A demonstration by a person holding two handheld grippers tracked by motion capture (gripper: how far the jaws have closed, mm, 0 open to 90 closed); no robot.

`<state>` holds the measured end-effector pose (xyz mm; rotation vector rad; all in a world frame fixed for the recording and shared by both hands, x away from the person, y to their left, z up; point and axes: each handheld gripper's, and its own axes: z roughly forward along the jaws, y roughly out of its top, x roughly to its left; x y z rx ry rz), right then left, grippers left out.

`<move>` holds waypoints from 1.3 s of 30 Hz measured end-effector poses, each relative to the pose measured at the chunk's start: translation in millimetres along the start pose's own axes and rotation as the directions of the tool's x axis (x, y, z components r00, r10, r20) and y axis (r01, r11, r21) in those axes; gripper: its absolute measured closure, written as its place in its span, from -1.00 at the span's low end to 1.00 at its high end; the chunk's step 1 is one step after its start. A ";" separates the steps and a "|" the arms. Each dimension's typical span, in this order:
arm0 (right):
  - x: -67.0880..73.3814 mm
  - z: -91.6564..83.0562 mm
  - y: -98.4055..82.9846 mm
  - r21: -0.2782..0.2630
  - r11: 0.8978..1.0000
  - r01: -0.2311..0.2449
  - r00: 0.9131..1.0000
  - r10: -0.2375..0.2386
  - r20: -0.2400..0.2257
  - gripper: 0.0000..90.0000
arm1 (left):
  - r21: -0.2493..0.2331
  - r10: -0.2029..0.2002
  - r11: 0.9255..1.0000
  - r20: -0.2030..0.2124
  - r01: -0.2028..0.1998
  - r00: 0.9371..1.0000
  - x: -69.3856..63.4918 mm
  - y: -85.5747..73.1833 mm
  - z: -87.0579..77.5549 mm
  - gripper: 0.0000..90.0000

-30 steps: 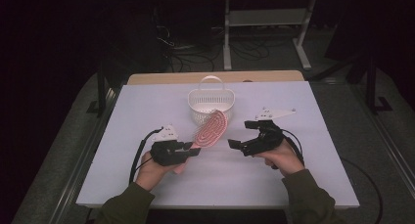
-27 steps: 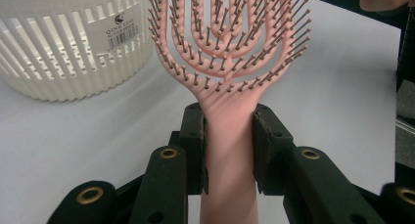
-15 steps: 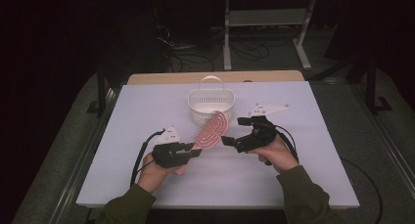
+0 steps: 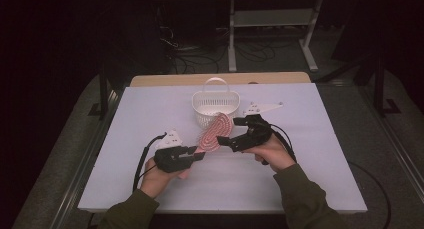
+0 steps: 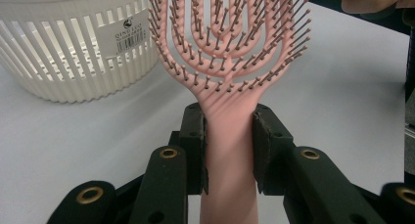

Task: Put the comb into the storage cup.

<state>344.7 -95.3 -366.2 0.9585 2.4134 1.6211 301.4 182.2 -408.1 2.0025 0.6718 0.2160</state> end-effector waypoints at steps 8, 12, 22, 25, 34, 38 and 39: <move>2.2 8.6 7.1 -0.002 1.000 0.005 1.000 -0.005 -0.013 -0.95 | -0.003 0.001 1.000 0.001 -0.001 1.000 -1.2 0.2 0.8 0.57; 0.5 13.4 8.5 0.004 1.000 -0.005 1.000 0.005 -0.009 -0.93 | -0.006 0.001 1.000 -0.002 -0.001 1.000 -1.3 0.1 0.5 0.57; 2.3 25.3 6.0 0.023 0.999 -0.025 0.999 0.025 -0.025 -0.82 | -0.007 0.009 1.000 -0.014 -0.009 1.000 -1.3 -0.5 0.9 0.57; 3.2 25.2 5.6 0.020 0.999 -0.029 0.999 0.029 -0.022 -0.75 | -0.006 0.012 1.000 -0.015 -0.012 1.000 -1.5 -0.6 1.8 0.57; 1.4 26.1 4.1 0.024 0.998 -0.060 0.998 0.060 -0.010 -0.60 | -0.008 0.018 1.000 -0.018 -0.018 1.000 -2.1 -1.0 2.8 0.57; 1.0 26.6 3.9 0.022 0.998 -0.067 0.998 0.067 -0.016 -0.53 | -0.004 0.024 1.000 -0.014 -0.024 1.000 -3.5 -1.0 4.0 0.57; 0.9 26.7 3.9 0.021 0.997 -0.068 0.998 0.068 -0.017 -0.50 | -0.002 0.026 1.000 -0.014 -0.026 1.000 -3.8 -1.1 4.3 0.57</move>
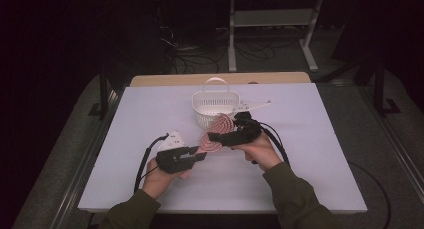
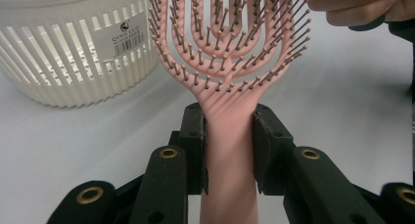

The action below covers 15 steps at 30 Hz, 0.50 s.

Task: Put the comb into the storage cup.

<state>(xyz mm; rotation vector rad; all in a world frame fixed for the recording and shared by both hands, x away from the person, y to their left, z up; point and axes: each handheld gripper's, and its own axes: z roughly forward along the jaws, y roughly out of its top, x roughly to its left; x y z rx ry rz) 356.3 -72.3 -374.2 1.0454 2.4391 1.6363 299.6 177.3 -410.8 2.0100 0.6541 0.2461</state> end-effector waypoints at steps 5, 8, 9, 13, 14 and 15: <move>-1.1 -0.8 -0.2 -0.012 1.000 -0.020 1.000 0.019 -0.006 -0.39 | -0.003 0.005 1.000 -0.006 -0.005 1.000 -1.1 0.2 0.5 0.56; -1.1 -1.3 -0.1 -0.014 1.000 -0.020 1.000 0.020 -0.011 -0.33 | -0.003 0.006 1.000 -0.014 -0.006 1.000 -0.7 0.2 0.5 0.57; -1.3 -1.5 0.0 -0.015 1.000 -0.024 1.000 0.024 -0.013 -0.30 | -0.003 0.007 1.000 -0.016 -0.007 1.000 -0.6 0.2 0.4 0.57; -1.8 -2.0 0.3 -0.020 0.999 -0.034 0.999 0.033 -0.021 -0.21 | -0.004 0.009 1.000 -0.018 -0.009 1.000 -0.2 0.2 0.4 0.56; -1.5 -2.1 0.3 -0.021 0.999 -0.032 0.999 0.032 -0.022 -0.18 | -0.004 0.009 1.000 -0.018 -0.009 1.000 -0.3 0.1 0.4 0.56; -1.3 -1.9 0.3 -0.022 0.999 -0.030 0.999 0.029 -0.024 -0.18 | -0.003 0.011 1.000 -0.018 -0.011 1.000 -0.3 0.1 0.4 0.56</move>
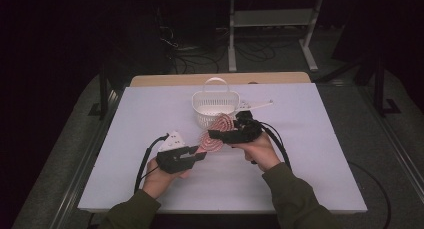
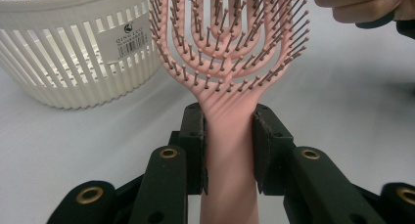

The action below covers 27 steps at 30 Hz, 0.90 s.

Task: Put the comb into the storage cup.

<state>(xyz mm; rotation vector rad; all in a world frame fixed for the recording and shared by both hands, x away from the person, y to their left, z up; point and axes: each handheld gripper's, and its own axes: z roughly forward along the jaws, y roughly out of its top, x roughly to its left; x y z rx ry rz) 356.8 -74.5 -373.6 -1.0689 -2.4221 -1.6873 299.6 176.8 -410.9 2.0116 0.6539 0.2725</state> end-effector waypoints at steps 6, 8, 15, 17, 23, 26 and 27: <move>-0.1 -0.3 0.3 -0.004 1.000 -0.004 1.000 0.004 -0.003 -0.12 | 0.002 0.005 1.000 -0.001 -0.005 1.000 0.0 -0.2 0.2 0.56; -0.3 -0.5 0.4 -0.003 1.000 -0.006 1.000 0.006 -0.004 -0.10 | 0.004 0.006 1.000 -0.002 -0.006 1.000 0.0 -0.4 0.6 0.57; -0.2 0.2 0.3 0.000 1.000 -0.010 1.000 0.010 -0.015 -0.01 | 0.018 0.017 1.000 -0.002 -0.017 1.000 -0.3 -1.0 2.6 0.57; 0.2 0.3 0.4 0.001 1.000 -0.011 1.000 0.011 -0.018 0.01 | 0.021 0.018 1.000 0.000 -0.018 1.000 -0.4 -1.3 3.1 0.57; 0.6 0.6 0.6 0.006 1.000 -0.020 0.999 0.020 -0.041 0.09 | 0.029 0.027 0.999 -0.007 -0.026 1.000 -0.8 -1.3 3.9 0.57; 1.0 0.2 1.0 0.002 1.000 -0.021 0.998 0.021 -0.061 0.20 | 0.023 0.015 1.000 -0.009 -0.015 1.000 2.0 -1.3 3.0 0.57; 1.4 0.0 1.2 0.000 1.000 -0.022 0.998 0.022 -0.064 0.23 | 0.025 0.017 1.000 -0.010 -0.017 1.000 1.8 -1.3 3.1 0.57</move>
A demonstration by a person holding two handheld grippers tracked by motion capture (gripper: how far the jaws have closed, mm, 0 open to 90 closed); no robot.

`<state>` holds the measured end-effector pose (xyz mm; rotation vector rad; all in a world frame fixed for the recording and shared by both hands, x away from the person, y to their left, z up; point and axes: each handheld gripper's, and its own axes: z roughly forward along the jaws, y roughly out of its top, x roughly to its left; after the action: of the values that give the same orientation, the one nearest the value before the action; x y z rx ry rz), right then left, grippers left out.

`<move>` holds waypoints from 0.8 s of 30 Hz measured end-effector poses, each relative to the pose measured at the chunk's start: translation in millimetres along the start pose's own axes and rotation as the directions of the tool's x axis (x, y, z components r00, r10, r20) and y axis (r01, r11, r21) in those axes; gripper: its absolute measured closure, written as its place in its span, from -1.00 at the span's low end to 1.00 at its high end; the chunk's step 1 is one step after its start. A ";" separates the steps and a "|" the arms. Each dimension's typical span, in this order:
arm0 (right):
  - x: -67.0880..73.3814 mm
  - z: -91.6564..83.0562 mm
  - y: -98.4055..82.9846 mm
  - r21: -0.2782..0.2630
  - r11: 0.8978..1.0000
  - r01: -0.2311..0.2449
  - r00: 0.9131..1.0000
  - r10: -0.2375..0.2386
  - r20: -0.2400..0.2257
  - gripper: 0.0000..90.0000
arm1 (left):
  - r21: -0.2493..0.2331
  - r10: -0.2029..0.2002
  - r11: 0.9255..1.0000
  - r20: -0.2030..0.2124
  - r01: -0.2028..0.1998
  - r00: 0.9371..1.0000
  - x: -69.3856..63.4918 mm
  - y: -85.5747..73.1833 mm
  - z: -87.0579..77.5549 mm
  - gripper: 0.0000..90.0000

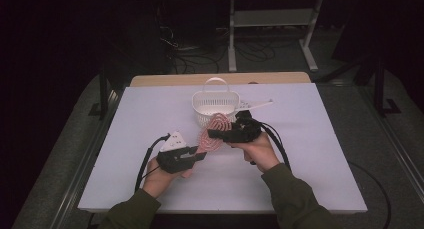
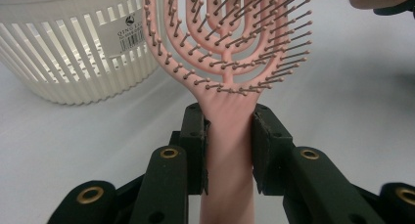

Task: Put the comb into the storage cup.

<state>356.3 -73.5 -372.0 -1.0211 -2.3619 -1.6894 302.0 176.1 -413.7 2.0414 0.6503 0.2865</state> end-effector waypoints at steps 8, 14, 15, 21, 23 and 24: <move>0.3 -1.2 0.7 -0.011 1.000 -0.003 1.000 0.003 -0.025 0.32 | 0.004 0.004 1.000 0.006 -0.004 1.000 -0.8 -0.1 0.9 0.58; 1.0 -2.1 1.2 -0.024 1.000 -0.006 0.999 0.005 -0.047 0.36 | 0.001 0.006 1.000 0.012 -0.006 1.000 -1.0 0.0 1.0 0.59; 1.1 -2.2 1.3 -0.025 1.000 -0.006 0.999 0.004 -0.050 0.37 | 0.000 0.006 1.000 0.012 -0.006 1.000 -1.1 0.0 1.1 0.59; 1.1 -2.6 1.3 -0.030 1.000 0.000 0.998 -0.002 -0.059 0.38 | -0.001 0.005 1.000 0.018 -0.005 1.000 -0.8 -0.1 0.6 0.59; 1.3 -2.7 1.4 -0.030 1.000 0.000 0.998 -0.002 -0.061 0.38 | -0.003 0.007 1.000 0.018 -0.007 1.000 -0.8 -0.1 0.5 0.59; 1.4 -2.8 1.4 -0.031 1.000 0.000 0.998 -0.002 -0.063 0.38 | -0.003 0.008 1.000 0.019 -0.008 1.000 -0.7 -0.1 0.4 0.59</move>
<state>355.1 -75.0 -369.2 -0.9570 -2.3050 -1.7373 301.6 175.4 -414.0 2.0423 0.6298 0.2717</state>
